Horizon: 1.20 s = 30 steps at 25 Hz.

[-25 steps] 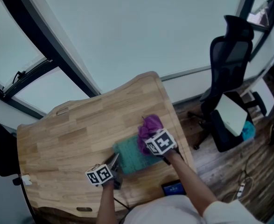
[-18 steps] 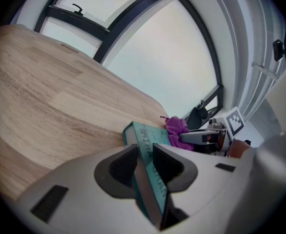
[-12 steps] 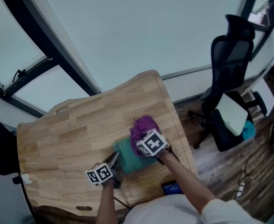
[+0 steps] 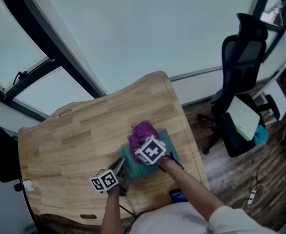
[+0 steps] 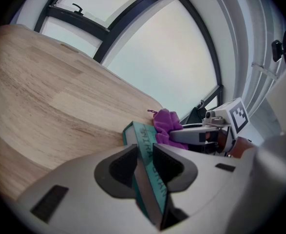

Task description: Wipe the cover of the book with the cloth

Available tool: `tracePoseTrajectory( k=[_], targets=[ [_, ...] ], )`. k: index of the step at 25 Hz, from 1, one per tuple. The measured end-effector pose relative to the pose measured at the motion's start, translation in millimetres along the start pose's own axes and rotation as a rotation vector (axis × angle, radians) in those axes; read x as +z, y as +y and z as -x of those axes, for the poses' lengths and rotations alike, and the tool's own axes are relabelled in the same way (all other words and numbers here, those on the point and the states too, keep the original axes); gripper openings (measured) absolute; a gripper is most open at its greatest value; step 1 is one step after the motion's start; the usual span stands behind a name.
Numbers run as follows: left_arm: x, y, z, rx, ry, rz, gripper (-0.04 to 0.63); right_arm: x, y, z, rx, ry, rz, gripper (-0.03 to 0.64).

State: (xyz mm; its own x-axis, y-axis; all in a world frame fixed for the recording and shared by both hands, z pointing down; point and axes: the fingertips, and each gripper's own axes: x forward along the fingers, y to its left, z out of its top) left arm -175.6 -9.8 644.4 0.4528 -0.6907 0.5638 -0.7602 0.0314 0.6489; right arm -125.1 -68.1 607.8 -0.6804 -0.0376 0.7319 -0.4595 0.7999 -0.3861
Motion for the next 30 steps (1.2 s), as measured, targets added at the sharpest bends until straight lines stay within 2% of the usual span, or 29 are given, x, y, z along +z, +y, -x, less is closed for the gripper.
tracePoseTrajectory(
  k=[30],
  targets=[
    [0.7,-3.2,1.6,-0.001,-0.005,0.001,0.102,6.6,50.4,-28.2,0.147,0.044,0.074,0.077]
  ],
)
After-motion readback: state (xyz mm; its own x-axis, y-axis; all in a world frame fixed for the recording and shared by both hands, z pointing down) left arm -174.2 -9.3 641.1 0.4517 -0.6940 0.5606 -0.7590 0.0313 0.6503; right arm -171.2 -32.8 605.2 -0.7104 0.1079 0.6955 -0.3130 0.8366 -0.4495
